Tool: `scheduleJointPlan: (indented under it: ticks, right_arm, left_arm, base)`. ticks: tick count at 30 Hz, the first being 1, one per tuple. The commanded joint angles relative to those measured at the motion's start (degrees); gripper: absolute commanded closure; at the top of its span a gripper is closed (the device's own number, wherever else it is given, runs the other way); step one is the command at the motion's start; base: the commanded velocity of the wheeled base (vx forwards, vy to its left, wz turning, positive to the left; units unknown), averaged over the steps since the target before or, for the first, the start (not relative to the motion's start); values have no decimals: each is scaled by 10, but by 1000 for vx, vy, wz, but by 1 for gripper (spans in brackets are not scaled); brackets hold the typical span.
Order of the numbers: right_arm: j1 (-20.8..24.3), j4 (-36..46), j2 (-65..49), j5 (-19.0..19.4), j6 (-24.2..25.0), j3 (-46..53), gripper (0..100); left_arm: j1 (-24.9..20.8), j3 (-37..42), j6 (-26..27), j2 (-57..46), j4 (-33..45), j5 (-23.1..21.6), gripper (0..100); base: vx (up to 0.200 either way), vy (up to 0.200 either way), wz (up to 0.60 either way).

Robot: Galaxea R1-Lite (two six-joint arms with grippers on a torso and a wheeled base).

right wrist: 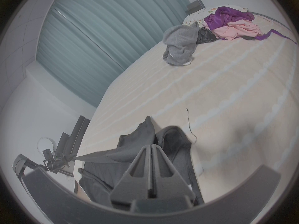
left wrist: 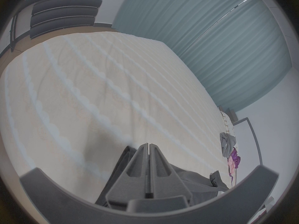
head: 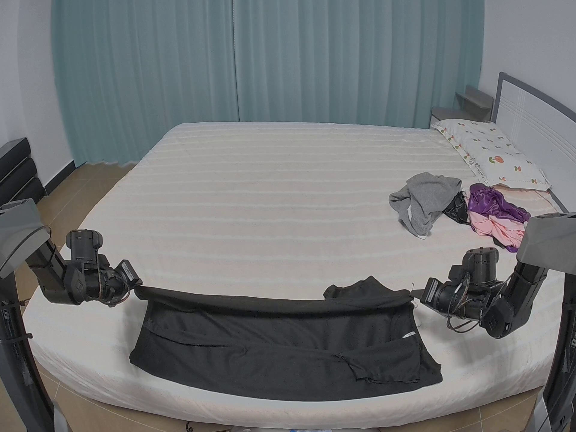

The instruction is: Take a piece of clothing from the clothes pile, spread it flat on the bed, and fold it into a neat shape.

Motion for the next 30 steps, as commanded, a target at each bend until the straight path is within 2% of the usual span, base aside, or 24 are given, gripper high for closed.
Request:
scheduleJointPlan:
  ticks: [1, 7, 14, 20, 30]
  right_arm:
    - [-1, -16, -4, 5, -7, 38, 100]
    - [-8, -61, -4, 5, -8, 78, 100]
    - [-13, -73, 3, 6, -38, 117, 100]
    - [-12, -82, -1, 11, -43, 138, 100]
    - [-9, -80, 19, 8, -88, 160, 100]
  left_arm:
    - [16, 29, 5, -5, -3, -15, 100]
    - [20, 52, 6, -16, -3, -24, 100]
    - [26, 70, 25, -16, -2, -24, 100]
    - [27, 87, 53, -16, 5, -24, 100]
    - [26, 109, 105, -4, 6, -18, 100]
  base:
    - [0, 0, 0]
    - [0, 0, 0]
    - [0, 0, 0]
    - [0, 0, 0]
    - [0, 0, 0]
